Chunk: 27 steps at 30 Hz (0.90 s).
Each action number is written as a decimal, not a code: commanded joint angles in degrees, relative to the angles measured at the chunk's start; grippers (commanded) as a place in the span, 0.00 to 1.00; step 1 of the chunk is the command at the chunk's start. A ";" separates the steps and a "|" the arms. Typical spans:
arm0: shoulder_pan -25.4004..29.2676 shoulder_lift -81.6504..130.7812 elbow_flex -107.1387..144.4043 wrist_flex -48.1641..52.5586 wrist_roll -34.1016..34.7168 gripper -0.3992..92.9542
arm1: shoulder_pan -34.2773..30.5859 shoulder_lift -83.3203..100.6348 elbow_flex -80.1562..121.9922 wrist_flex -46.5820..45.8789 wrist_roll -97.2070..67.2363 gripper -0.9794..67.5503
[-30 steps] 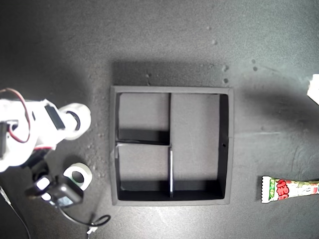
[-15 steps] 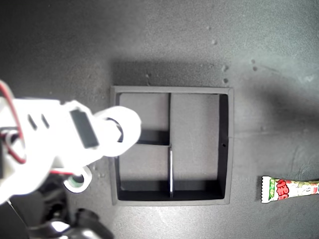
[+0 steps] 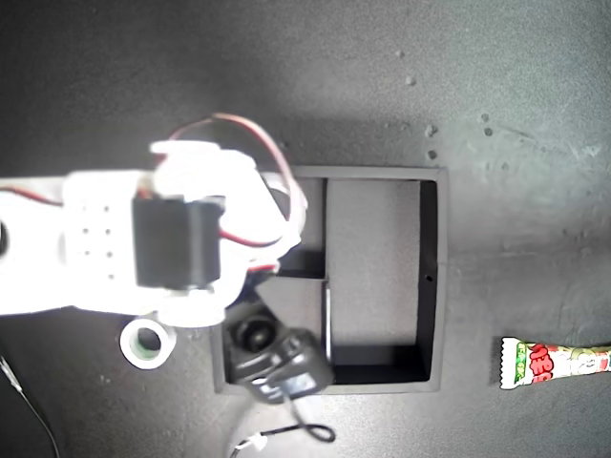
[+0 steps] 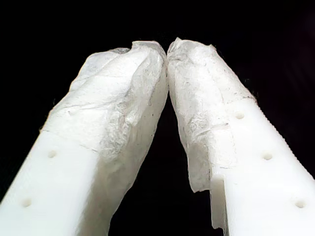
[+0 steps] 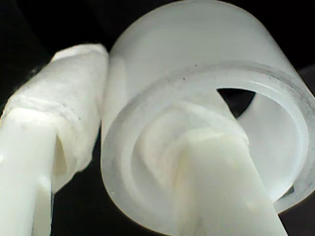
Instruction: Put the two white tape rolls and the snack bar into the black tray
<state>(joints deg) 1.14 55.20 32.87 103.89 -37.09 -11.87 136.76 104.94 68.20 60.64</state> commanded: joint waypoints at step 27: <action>-0.62 26.54 11.25 1.05 -13.18 0.16 | -35.33 -26.81 23.38 -18.46 63.11 0.42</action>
<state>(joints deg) 2.37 66.27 40.08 103.97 -47.46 -46.85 112.59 130.87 50.71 124.28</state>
